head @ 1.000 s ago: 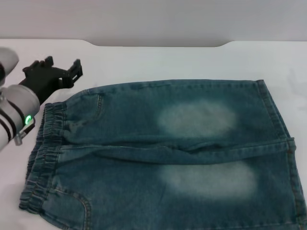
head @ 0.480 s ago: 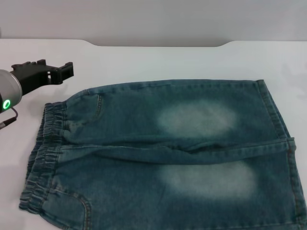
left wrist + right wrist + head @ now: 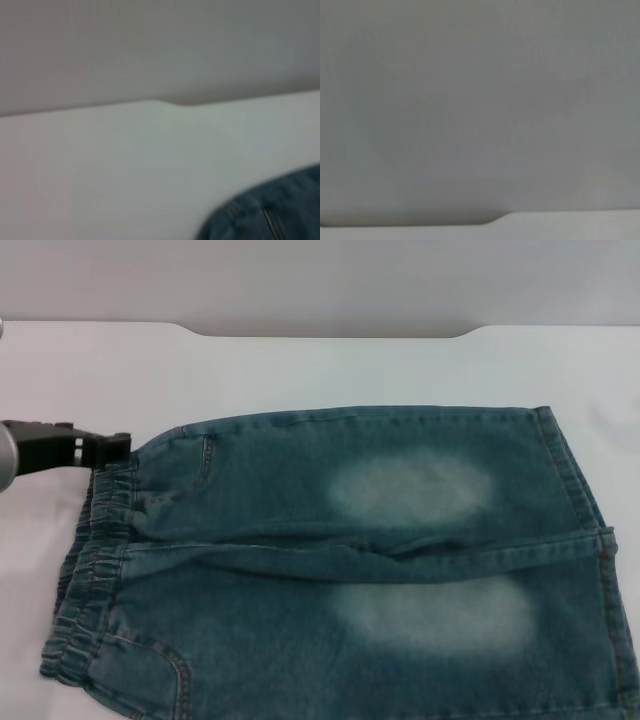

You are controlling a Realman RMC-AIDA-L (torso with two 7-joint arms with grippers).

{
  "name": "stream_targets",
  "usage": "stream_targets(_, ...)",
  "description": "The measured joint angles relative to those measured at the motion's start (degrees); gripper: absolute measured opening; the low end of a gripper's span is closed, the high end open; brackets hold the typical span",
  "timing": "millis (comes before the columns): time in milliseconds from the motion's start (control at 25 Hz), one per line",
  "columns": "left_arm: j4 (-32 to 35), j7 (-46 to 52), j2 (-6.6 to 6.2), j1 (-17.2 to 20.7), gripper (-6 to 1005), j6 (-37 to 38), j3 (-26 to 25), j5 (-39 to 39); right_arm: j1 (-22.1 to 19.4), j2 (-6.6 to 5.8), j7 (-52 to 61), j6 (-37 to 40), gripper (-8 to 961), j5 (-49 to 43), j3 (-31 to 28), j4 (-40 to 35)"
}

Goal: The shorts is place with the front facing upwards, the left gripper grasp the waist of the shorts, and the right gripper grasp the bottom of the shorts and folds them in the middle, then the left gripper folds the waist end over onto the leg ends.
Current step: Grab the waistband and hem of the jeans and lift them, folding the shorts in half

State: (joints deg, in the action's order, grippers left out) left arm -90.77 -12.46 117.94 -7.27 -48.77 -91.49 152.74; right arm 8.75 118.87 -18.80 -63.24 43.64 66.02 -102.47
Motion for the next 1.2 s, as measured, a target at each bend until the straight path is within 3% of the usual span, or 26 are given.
stream_targets(40, 0.0, 0.0, 0.0, 0.0, 675, 0.0, 0.0, 0.0, -0.46, 0.02, 0.25, -1.84, 653, 0.55, -0.81, -1.42)
stream_targets(80, -5.09, 0.69, 0.0, 1.18, 674, -6.86, 0.05, 2.2, -0.99, 0.02, 0.5, -3.7, 653, 1.13, -1.98, -3.16)
stream_targets(120, -5.09, 0.69, 0.0, 1.18, 672, -6.86, 0.05, 2.2, -1.39, 0.04, 0.76, -5.78, 653, 1.69, -3.24, -4.41)
stream_targets(160, -9.48, 0.86, -0.03, 2.62, 671, -10.88, 0.22, 2.46, -1.79, 0.06, 0.98, -7.59, 653, 2.01, -4.6, -5.27)
stream_targets(280, -9.48, 0.86, -0.03, 2.62, 667, -10.88, 0.22, 2.46, -3.23, 0.18, 1.24, -11.39, 653, 2.22, -7.7, -5.99)
stream_targets(360, -13.24, 0.98, -0.03, 4.08, 665, -14.02, 0.32, 2.5, -4.87, 0.35, 1.21, -12.17, 653, 2.24, -9.09, -5.47)
stream_targets(400, -19.01, 2.78, -0.02, 6.58, 664, -21.74, 0.15, 3.15, -5.67, 0.46, 1.08, -12.33, 653, 2.26, -9.67, -5.04)
stream_targets(440, -19.01, 2.78, -0.02, 6.58, 662, -21.74, 0.15, 3.15, -6.29, 0.56, 1.03, -12.45, 653, 2.27, -10.06, -4.46)
stream_targets(480, -21.29, 4.7, -0.04, 7.0, 661, -26.73, 0.34, 5.21, -6.81, 0.63, 1.02, -12.76, 653, 2.31, -10.39, -3.75)
stream_targets(600, -21.29, 4.7, -0.04, 7.0, 657, -26.73, 0.34, 5.21, -7.69, 0.74, 1.18, -15.49, 653, 2.41, -10.63, -1.46)
stream_targets(680, -22.68, 6.24, -0.04, 7.02, 655, -30.41, 1.03, 7.31, -7.94, 0.75, 1.36, -17.34, 653, 2.44, -10.68, -0.3)
stream_targets(720, -23.78, 9.15, -0.01, 6.29, 653, -37.12, 3.22, 10.36, -8.06, 0.76, 1.43, -17.96, 653, 2.44, -10.72, 0.03)
stream_targets(1200, -22.37, 13.9, 0.01, 5.7, 638, -42.73, 9.53, 11.44, -7.97, 0.67, -0.01, -18.38, 652, 2.42, -10.74, -0.4)
